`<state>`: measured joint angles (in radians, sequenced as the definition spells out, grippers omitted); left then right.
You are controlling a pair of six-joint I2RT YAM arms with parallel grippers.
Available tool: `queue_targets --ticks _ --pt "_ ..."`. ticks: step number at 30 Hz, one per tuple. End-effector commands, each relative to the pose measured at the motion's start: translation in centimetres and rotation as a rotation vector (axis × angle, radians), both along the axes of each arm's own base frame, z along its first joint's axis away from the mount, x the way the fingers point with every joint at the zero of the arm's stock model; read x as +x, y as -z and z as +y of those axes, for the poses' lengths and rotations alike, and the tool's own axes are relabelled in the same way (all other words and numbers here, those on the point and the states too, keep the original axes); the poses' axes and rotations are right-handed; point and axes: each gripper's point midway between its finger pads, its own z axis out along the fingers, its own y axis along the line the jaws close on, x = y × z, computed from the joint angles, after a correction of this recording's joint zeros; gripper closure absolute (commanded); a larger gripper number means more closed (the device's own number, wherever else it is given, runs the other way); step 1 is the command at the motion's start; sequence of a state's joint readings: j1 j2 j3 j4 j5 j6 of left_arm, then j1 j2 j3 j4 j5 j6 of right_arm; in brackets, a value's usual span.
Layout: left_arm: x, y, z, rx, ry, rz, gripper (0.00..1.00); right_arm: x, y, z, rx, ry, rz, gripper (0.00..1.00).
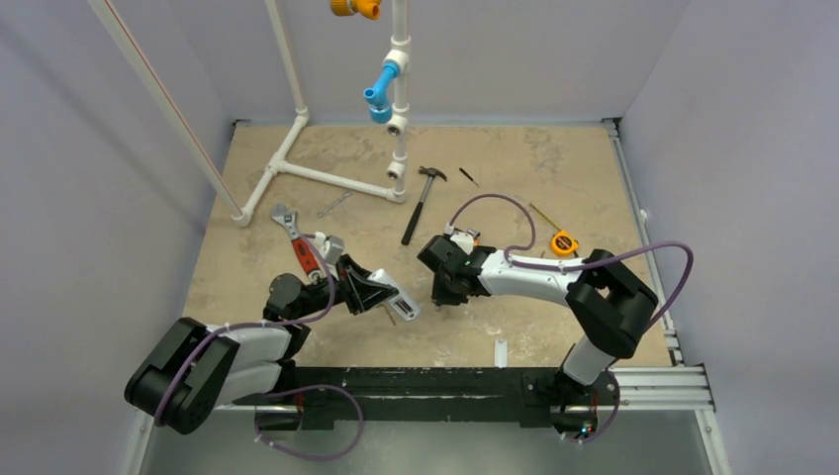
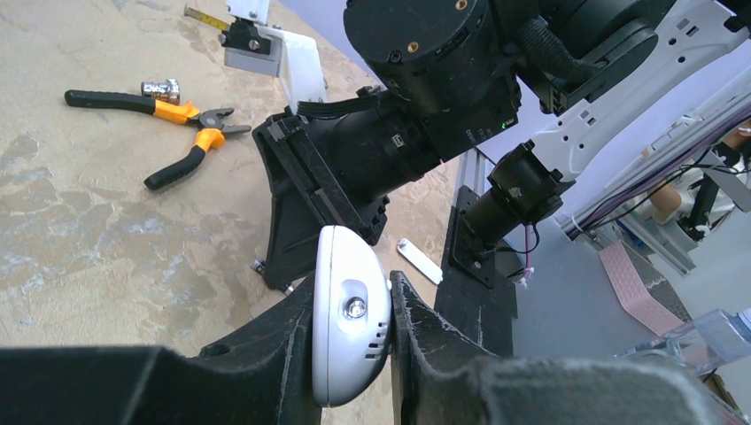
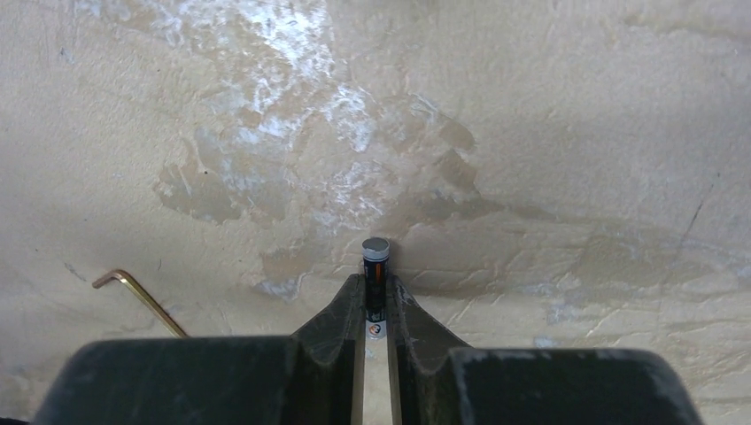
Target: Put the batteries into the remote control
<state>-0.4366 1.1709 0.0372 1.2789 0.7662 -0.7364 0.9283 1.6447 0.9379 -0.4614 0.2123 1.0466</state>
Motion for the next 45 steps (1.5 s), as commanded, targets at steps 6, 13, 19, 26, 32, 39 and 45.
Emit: queue_targets --ticks 6,13,19,26,32,39,45 --pt "0.7 -1.5 -0.1 -0.021 -0.008 -0.062 1.00 -1.8 2.2 -3.2 -0.204 -0.282 0.051 0.87" --pt "0.9 -1.4 0.2 -0.025 -0.030 -0.047 1.00 -2.6 2.6 -3.3 -0.209 -0.298 0.075 0.82" --pt "0.9 -1.3 0.2 -0.025 -0.030 -0.032 1.00 -3.4 3.0 -3.0 -0.245 -0.329 0.094 0.81" --pt "1.1 -1.1 0.3 -0.021 -0.039 -0.020 1.00 -3.8 2.9 -3.6 -0.307 -0.335 0.093 0.80" --pt "1.6 -0.9 0.3 -0.023 -0.059 0.015 1.00 -4.0 3.3 -3.7 -0.298 -0.331 0.094 0.91" --pt "2.9 -0.2 0.2 -0.049 -0.097 0.152 1.00 -3.1 1.3 -2.7 -0.234 -0.364 0.011 1.00" --pt "3.8 -0.6 -0.5 -0.125 -0.080 0.262 1.00 -1.5 -4.4 -2.5 -0.165 -0.456 -0.194 1.00"
